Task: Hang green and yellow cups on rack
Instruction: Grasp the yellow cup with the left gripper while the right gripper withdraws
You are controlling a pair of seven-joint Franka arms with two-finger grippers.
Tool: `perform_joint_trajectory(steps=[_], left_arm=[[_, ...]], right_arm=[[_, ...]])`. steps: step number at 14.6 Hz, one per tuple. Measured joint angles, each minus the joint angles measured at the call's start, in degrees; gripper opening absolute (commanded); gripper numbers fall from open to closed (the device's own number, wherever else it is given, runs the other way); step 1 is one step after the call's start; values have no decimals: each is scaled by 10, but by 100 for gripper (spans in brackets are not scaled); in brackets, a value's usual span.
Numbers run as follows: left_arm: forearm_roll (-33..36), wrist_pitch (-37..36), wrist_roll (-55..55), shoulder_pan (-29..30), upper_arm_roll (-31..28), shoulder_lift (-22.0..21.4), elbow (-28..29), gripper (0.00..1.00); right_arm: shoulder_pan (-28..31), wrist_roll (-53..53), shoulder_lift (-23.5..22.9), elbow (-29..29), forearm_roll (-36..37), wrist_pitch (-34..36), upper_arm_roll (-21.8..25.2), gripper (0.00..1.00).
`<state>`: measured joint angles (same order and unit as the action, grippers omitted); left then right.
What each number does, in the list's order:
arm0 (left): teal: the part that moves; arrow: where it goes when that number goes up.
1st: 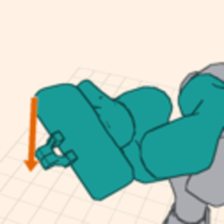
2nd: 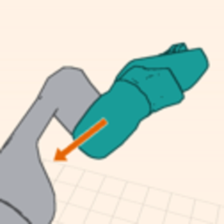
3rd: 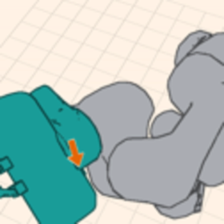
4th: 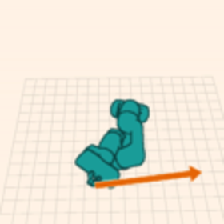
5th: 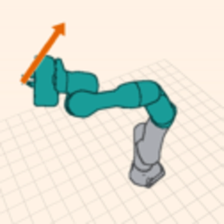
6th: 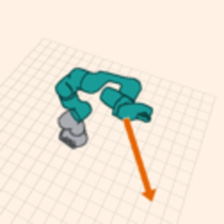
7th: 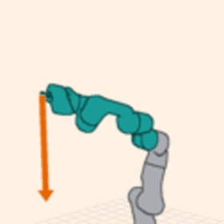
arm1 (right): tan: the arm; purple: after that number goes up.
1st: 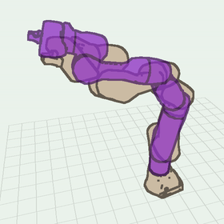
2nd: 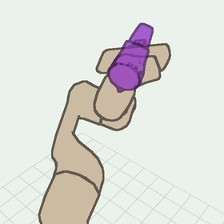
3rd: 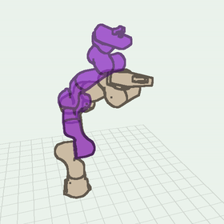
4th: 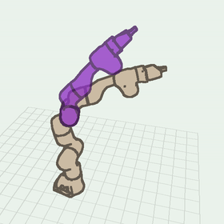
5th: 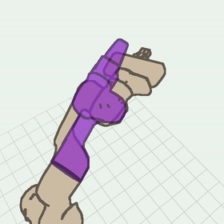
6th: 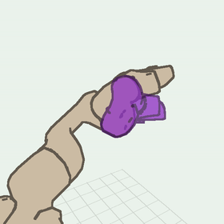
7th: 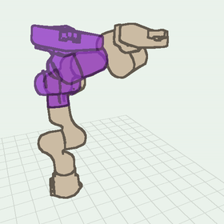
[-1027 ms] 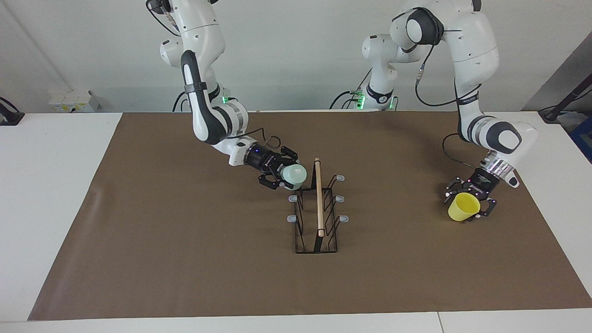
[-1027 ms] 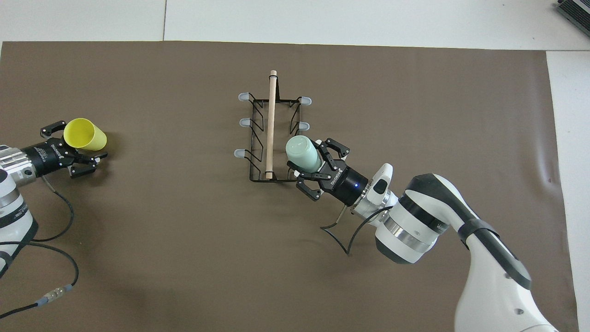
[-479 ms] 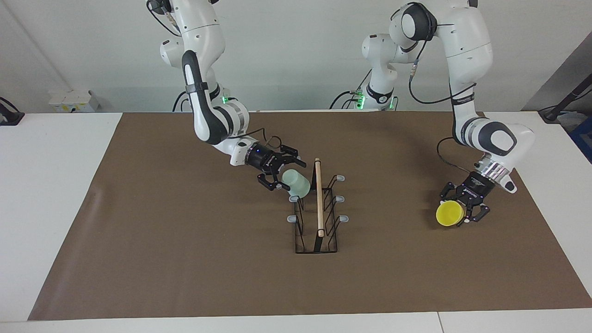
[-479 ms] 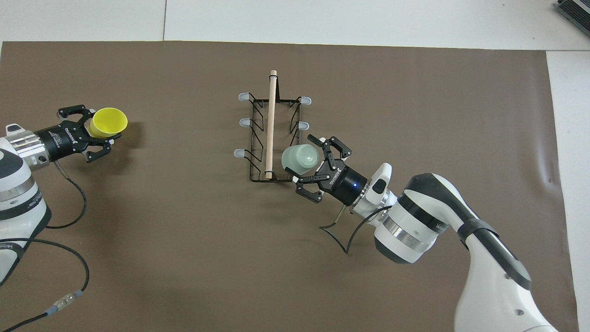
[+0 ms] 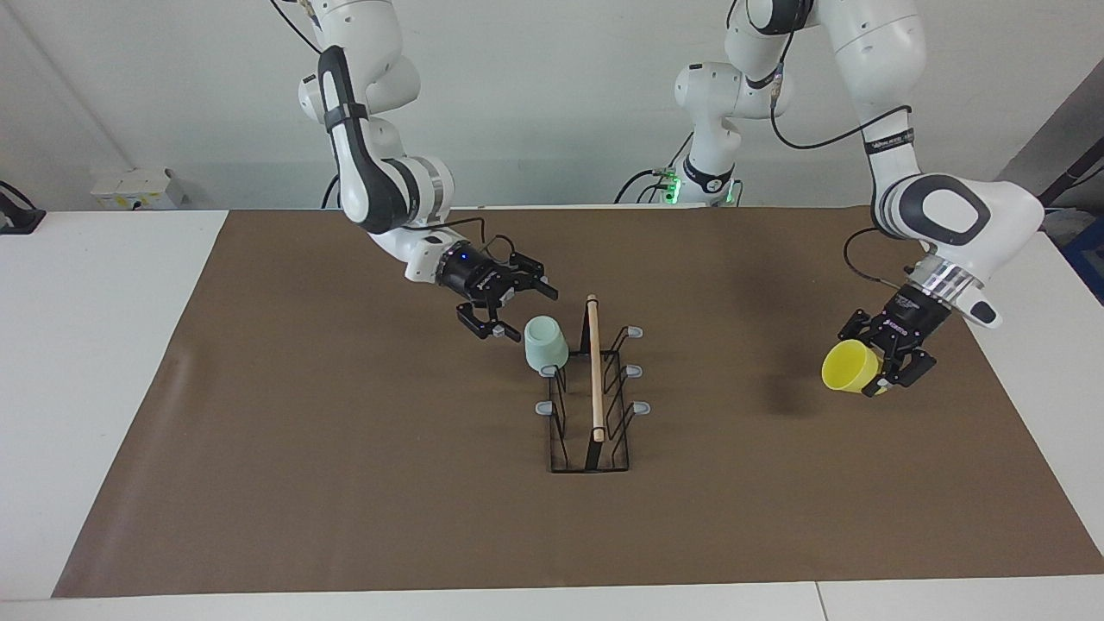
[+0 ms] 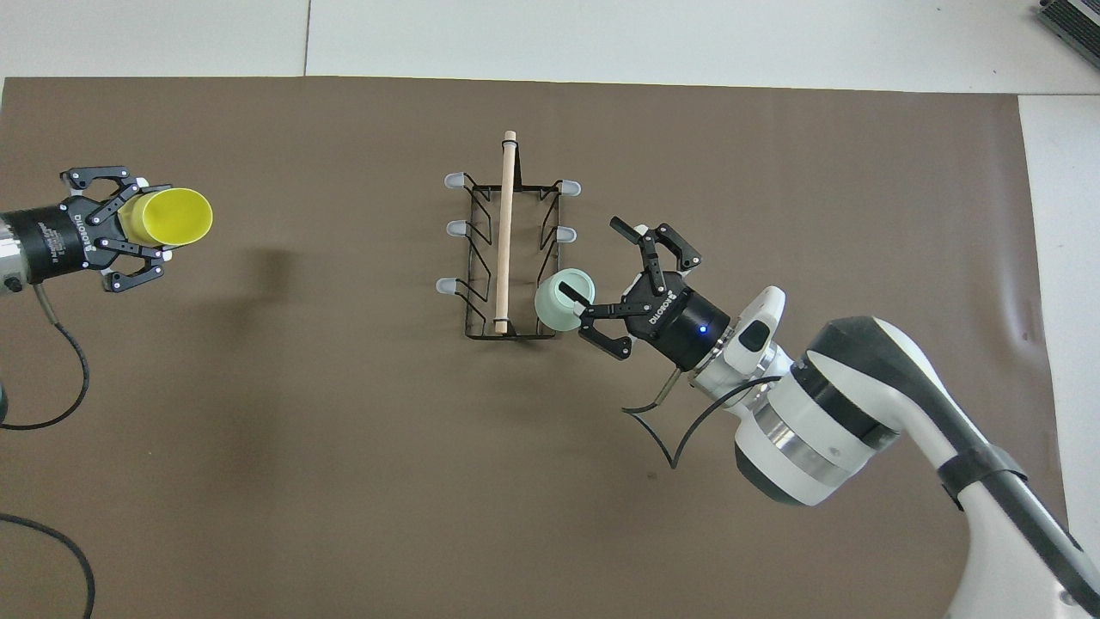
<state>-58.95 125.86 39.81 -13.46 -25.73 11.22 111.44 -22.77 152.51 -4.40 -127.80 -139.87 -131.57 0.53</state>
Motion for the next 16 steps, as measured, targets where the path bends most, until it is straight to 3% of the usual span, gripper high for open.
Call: perform_joint_trajectory(steps=[5,11,16], left_arm=[[208,0,63,-6,78,-79,2,0],[386,0,120,-7,172,-122,7,0],[496,25,164,-9,257,-128,10,0]], right_arm=[[80,-68,14,28,207,-34,3,100],[136,-283,17,90,519,-46,6,100],[151,-475,28,117,744,-46,6,100]])
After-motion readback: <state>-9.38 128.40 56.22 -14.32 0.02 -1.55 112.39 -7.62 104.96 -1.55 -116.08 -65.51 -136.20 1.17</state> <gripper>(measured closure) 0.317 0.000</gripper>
